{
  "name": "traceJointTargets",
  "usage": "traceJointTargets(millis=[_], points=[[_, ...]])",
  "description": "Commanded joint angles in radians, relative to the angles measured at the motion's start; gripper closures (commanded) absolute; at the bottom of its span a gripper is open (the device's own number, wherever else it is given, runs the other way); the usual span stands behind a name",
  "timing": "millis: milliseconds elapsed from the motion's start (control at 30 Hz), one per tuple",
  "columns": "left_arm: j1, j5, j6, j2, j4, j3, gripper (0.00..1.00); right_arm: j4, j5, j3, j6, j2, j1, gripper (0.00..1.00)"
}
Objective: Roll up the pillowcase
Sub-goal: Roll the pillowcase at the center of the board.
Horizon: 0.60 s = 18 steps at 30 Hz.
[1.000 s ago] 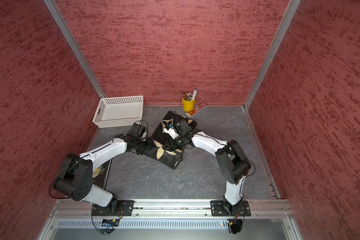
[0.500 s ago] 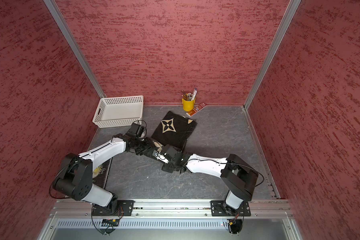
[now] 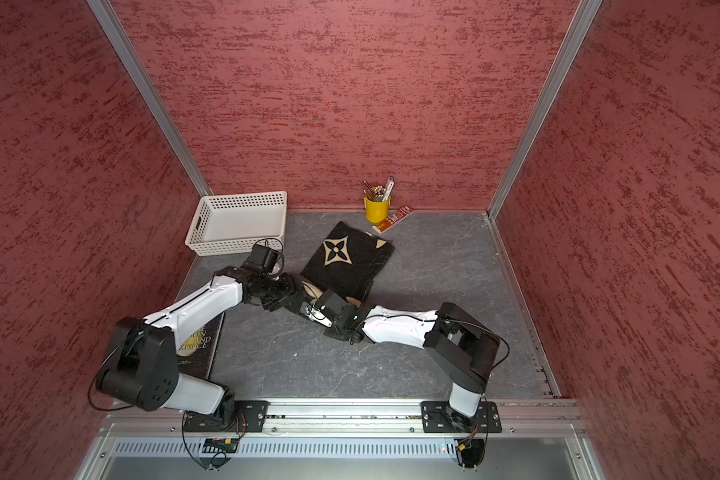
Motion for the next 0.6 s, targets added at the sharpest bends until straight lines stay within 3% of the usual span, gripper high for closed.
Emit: traceJointTargets(millis=[0,133,300,567], points=[[0.066,-0.023,0.052,-0.103,-0.075,0.027,0.32,-0.083,-0.219,0.041,0.111,-0.02,0.009,0.9],[0.122,-0.033,0.113,-0.185,-0.147,0.027,0.32,-0.143,-0.408,0.087,0.189,-0.012,-0.017,0.9],[0.121,-0.027,0.142,-0.255,-0.161,-0.012,0.32,-0.129,-0.625,0.101,0.289,0.031,-0.134,0.87],[0.009,-0.061,0.155,-0.259,-0.152,-0.026,0.34,-0.137,-0.945,0.185,0.393,0.199,-0.33,0.84]])
